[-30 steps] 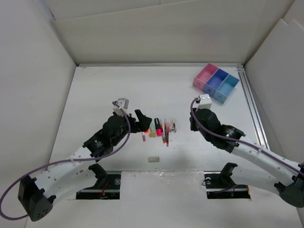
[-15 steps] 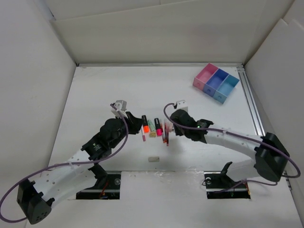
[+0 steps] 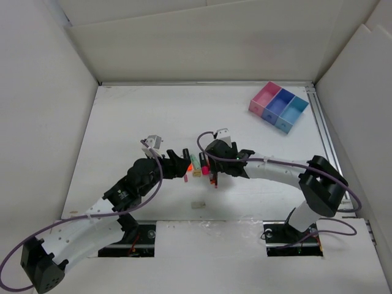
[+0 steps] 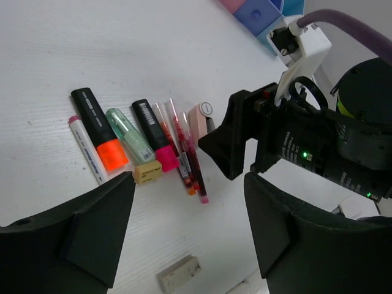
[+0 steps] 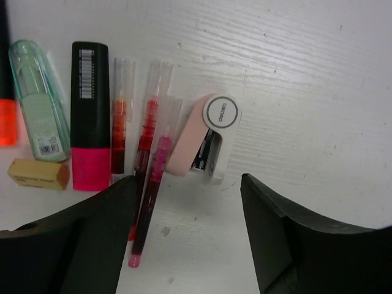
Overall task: Sort the stationery into containers
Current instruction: Pick up the stapler from the center of the board.
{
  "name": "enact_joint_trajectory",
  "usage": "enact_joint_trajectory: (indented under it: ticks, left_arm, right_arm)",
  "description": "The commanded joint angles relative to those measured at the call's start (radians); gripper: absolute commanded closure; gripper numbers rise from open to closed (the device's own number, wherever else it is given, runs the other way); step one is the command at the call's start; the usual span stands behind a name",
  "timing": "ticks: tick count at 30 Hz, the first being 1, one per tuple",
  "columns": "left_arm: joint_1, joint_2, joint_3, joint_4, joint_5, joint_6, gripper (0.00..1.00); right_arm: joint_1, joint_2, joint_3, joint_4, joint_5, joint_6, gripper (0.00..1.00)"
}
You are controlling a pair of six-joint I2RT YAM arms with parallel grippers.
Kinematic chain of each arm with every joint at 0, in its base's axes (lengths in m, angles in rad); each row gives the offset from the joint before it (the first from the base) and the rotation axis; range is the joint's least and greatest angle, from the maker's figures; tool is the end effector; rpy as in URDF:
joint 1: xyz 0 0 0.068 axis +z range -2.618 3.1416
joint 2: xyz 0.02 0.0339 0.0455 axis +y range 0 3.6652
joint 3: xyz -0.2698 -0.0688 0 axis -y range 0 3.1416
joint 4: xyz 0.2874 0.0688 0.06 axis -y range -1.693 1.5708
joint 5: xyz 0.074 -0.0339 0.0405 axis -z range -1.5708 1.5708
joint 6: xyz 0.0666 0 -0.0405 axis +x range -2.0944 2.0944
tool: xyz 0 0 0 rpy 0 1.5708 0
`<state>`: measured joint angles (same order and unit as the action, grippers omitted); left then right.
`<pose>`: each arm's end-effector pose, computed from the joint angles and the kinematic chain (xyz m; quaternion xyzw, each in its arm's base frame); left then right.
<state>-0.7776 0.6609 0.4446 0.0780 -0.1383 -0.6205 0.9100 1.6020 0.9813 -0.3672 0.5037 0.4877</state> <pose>0.1769 -0.1613 0.2567 0.0138 0.7537 -0.3816 0.5349 0.2524 0.2723 0.1543 -0.1244 0.9220 -0.0037 0.3666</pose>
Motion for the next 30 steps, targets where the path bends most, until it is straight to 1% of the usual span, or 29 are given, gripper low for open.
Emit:
enact_joint_trajectory:
  ticks: [1, 2, 7, 9, 13, 22, 23, 30]
  left_arm:
    - [0.001, -0.015, -0.015, 0.026, 0.017, 0.013, 0.32]
    - [0.001, -0.015, -0.015, 0.037, 0.026, 0.013, 0.32]
    - [0.001, -0.035, -0.024, 0.037, 0.026, 0.013, 0.33]
    - [0.001, -0.035, -0.024, 0.037, 0.026, 0.013, 0.33]
    - [0.001, -0.035, -0.033, 0.037, 0.026, 0.013, 0.33]
    - [0.001, -0.035, -0.034, 0.046, 0.026, 0.013, 0.34]
    - [0.001, -0.035, -0.034, 0.046, 0.026, 0.013, 0.34]
    - [0.001, -0.026, -0.034, 0.046, 0.036, 0.013, 0.34]
  right_arm:
    - [-0.043, -0.004, -0.006, 0.111, -0.002, 0.012, 0.27]
    - [-0.069, -0.004, -0.006, 0.132, -0.032, 0.012, 0.28]
    - [-0.069, 0.019, 0.003, 0.142, -0.008, 0.012, 0.32]
    - [-0.106, 0.019, 0.003, 0.163, -0.023, 0.012, 0.36]
    - [-0.141, 0.019, -0.009, 0.203, -0.079, 0.012, 0.36]
    - [-0.141, 0.099, 0.0, 0.203, -0.099, 0.012, 0.36]
    - [-0.141, 0.099, 0.0, 0.203, -0.099, 0.012, 0.38]
    - [-0.141, 0.108, -0.01, 0.203, -0.09, 0.031, 0.42]
